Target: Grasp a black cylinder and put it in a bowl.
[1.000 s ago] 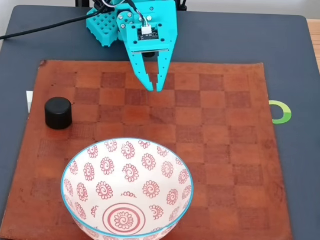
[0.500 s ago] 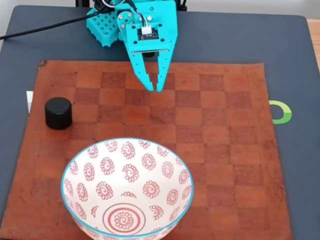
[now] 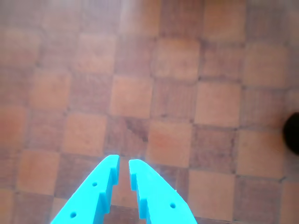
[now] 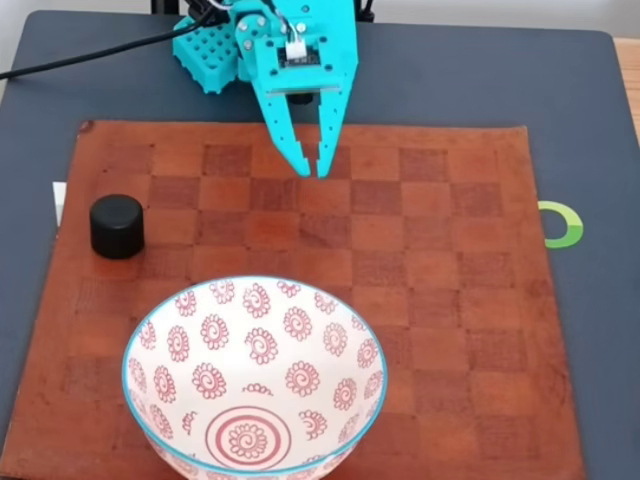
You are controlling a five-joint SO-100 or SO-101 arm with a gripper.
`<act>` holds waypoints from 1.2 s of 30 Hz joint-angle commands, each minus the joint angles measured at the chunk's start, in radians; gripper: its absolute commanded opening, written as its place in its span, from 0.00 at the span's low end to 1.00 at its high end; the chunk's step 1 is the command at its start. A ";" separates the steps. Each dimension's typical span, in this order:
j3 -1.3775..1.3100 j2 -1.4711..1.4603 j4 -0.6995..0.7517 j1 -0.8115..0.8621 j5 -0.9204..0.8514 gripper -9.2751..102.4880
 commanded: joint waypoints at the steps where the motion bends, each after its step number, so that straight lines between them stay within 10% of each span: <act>1: -0.066 0.054 0.002 0.000 -0.006 0.08; 15: -0.235 0.018 0.078 0.008 -0.034 0.08; 36: -0.861 -0.963 0.080 0.043 -0.209 0.09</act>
